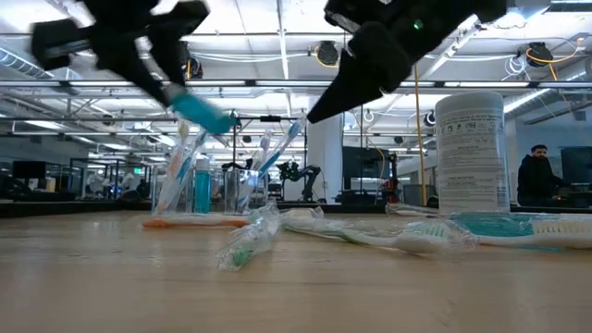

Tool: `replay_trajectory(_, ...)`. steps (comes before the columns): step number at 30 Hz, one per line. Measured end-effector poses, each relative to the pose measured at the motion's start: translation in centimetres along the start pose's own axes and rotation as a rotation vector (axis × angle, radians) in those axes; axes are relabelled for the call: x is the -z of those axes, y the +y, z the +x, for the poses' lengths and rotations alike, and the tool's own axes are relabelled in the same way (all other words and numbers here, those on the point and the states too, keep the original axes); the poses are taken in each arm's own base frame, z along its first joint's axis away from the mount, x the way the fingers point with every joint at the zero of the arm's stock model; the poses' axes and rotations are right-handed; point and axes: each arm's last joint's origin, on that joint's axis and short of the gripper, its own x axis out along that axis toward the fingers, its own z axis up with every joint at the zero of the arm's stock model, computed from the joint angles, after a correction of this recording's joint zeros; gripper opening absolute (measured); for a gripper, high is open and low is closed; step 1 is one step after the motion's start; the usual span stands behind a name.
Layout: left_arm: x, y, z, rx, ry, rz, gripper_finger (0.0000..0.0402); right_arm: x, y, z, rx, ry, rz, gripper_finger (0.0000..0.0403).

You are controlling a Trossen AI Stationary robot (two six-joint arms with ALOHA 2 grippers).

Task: Pick & Place toothbrushing station
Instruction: Put the left blue mouthwash into the transparent organizer

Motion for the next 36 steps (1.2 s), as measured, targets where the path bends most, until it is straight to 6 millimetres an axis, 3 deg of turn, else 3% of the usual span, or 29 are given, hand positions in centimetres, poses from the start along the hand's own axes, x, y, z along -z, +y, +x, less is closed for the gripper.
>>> replay_trajectory(6, 1.5, 5.1, -0.1, -0.227, 0.186, 0.139, 0.0118, 3.0, 0.1, 0.6, 0.003, -0.043, -0.023, 0.0169)
replay_trajectory(14, 5.6, 8.5, 2.2, -0.166, 0.392, 0.312, 0.0119, 4.4, -0.2, 0.6, 0.021, -0.23, -0.049, 0.0169)
replay_trajectory(22, 8.1, 9.7, 6.1, -0.042, 0.527, 0.369, 0.0119, 4.6, -0.3, 0.4, 0.036, -0.3, -0.091, 0.0169)
replay_trajectory(28, 8.4, 9.4, 8.2, 0.021, 0.612, 0.46, 0.012, 4.6, -0.3, 0.4, 0.035, -0.302, -0.091, 0.0169)
replay_trajectory(36, 8.2, 9.3, 8.5, 0.038, 0.637, 0.544, 0.012, 4.6, -0.3, 0.4, 0.034, -0.301, -0.085, 0.0169)
